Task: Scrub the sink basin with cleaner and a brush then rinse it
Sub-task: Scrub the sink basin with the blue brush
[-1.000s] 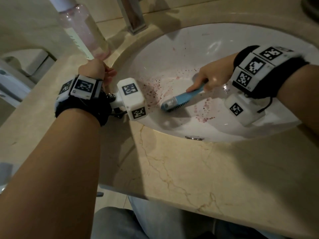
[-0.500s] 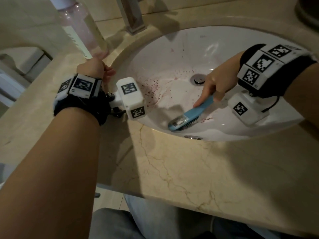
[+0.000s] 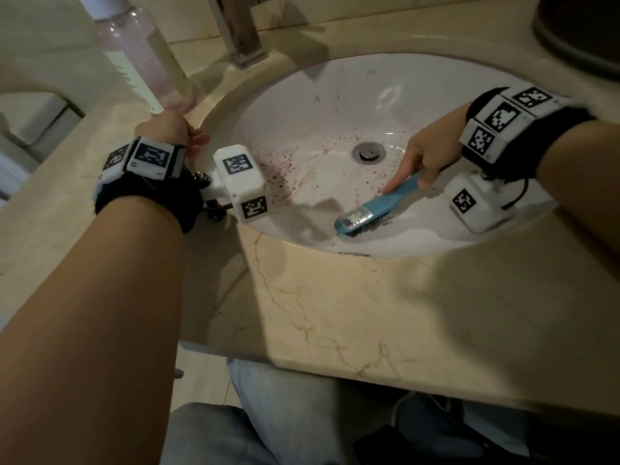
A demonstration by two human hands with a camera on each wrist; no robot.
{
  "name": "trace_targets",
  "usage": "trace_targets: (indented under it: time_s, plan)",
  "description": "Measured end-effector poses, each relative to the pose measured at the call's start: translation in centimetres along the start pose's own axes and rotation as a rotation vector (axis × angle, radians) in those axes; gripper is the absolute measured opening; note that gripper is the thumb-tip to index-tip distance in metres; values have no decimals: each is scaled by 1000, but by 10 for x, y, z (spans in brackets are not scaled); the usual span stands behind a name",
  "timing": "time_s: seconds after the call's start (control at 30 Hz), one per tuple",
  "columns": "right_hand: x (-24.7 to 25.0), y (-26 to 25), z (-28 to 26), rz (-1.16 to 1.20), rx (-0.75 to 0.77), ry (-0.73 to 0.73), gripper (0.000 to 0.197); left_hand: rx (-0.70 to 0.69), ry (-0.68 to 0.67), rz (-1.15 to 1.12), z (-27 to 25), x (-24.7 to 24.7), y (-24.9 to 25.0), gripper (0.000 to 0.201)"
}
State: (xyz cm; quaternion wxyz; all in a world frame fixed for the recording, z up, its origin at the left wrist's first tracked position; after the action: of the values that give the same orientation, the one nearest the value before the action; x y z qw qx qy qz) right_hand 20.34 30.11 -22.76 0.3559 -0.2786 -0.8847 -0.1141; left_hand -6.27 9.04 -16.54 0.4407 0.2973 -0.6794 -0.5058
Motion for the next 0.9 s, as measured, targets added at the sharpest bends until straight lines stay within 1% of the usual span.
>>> trace_targets:
  time_s: [0.13, 0.17, 0.2, 0.27, 0.3, 0.33, 0.37, 0.43, 0.47, 0.5, 0.53, 0.57, 0.63, 0.67, 0.7, 0.73, 0.8, 0.87, 0.9]
  plan:
    - [28, 12, 9, 38, -75, 282, 51, -17, 59, -24, 3, 5, -2, 28]
    - [28, 13, 9, 34, -82, 283, 50, -19, 82, -37, 3, 7, -3, 30]
    - [24, 13, 8, 38, -74, 227, 51, -29, 107, -47, 3, 8, -3, 31]
    - [8, 10, 5, 55, -41, 57, 53, -58, 146, -47, 3, 9, -1, 31]
    - [2, 9, 1, 64, -31, 6, 54, -66, 149, -48, 4, 10, 0, 30]
    - [1, 10, -1, 71, -29, 5, 54, -68, 141, -51, 4, 8, 0, 28]
    - [5, 12, 0, 77, -38, 47, 54, -70, 125, -62, 5, 7, 0, 24]
    - [19, 19, 3, 62, -76, 189, 52, -79, 106, -70, 5, 6, 3, 17]
    - [25, 23, 3, 43, -100, 261, 52, -75, 104, -49, 6, 7, 3, 19]
    - [28, 25, 2, 29, -118, 301, 51, -73, 98, -18, 8, 9, 2, 24]
    - [27, 26, 1, 29, -122, 283, 51, -66, 80, -1, 9, 8, 1, 32]
    - [21, 25, -1, 46, -109, 210, 52, -65, 64, 1, 11, 8, 0, 37]
    - [3, 24, -6, 78, -86, 0, 52, -81, 60, -4, 13, 8, 0, 38]
    - [-3, 23, -9, 86, -87, -65, 51, -84, 62, 2, 12, 8, 1, 37]
    - [-4, 24, -9, 86, -94, -72, 50, -77, 60, 4, 11, 8, 0, 38]
    - [-1, 26, -8, 75, -105, -34, 49, -68, 55, -5, 10, 6, -1, 38]
    - [16, 30, -4, 46, -133, 137, 50, -51, 52, -12, 8, 3, -1, 37]
    - [33, 36, -4, 58, -153, 302, 50, -68, 64, 3, 3, 1, 2, 25]
    - [36, 39, -5, 60, -161, 326, 50, -85, 76, 0, 3, 1, 4, 27]
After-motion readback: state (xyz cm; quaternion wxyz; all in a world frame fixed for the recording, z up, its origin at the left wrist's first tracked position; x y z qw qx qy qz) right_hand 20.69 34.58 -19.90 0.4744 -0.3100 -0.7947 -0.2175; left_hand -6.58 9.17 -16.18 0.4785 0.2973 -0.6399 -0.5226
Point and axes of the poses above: each hand's wrist, its own z-axis towards the middle knuckle, its own x-axis out of the back of the hand, y = z × x, the point moved 9 cm from there along z, towards the middle knuckle, and after that the axes turned 15 degrees about -x, right-handed, at the moved point
